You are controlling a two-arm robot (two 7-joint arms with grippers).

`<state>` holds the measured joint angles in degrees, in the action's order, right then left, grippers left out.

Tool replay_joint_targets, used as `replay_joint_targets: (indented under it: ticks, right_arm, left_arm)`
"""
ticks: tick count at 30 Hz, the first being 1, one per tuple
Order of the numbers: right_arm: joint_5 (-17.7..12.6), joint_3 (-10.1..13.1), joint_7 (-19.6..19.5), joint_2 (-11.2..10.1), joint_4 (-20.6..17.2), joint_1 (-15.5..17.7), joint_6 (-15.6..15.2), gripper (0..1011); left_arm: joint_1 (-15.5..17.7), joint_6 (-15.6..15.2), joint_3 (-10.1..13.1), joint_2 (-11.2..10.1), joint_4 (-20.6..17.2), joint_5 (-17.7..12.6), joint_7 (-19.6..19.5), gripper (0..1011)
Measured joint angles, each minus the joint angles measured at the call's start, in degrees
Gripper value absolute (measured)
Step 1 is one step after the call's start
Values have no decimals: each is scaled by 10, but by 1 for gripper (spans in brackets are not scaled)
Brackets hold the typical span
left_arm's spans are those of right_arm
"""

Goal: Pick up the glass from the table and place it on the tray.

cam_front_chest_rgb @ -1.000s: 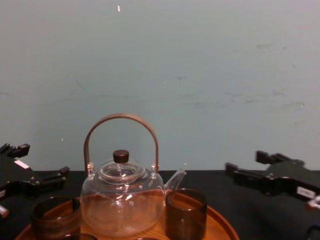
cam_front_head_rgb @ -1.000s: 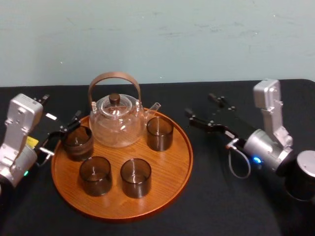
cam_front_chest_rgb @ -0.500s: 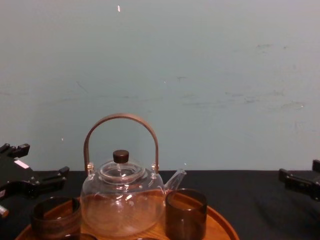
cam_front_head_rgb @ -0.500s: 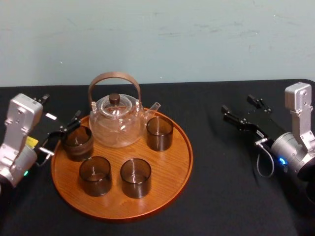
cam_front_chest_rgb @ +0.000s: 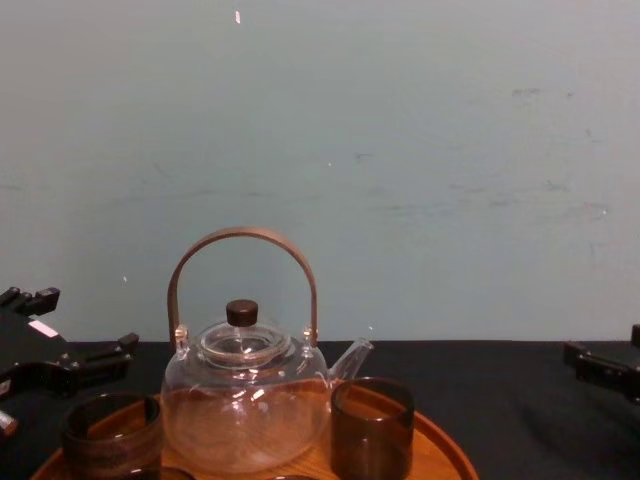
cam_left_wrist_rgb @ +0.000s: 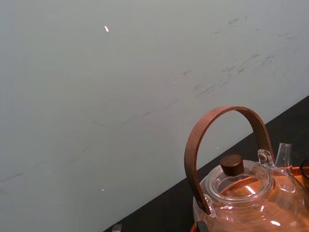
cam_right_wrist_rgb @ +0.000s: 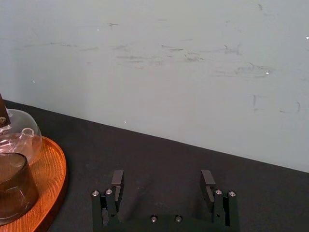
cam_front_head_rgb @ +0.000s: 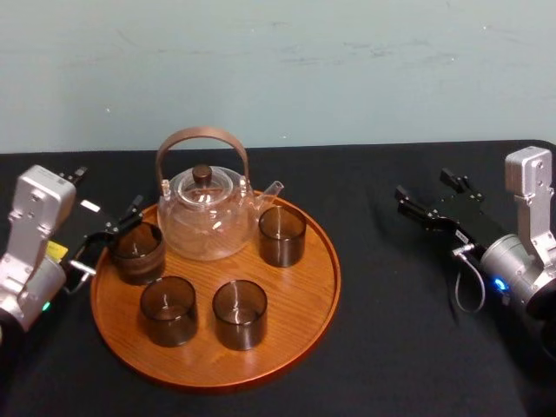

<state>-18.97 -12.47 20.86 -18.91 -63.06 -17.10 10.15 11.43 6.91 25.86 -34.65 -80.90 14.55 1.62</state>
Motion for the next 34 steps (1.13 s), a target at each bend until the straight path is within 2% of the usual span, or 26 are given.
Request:
replay_joint_targets:
  ticks: [34]
  right_arm:
    - [0,-2,1,-1,-2,0,0,1002]
  left_arm:
    - [0,0,0,0,0,0,0,1001]
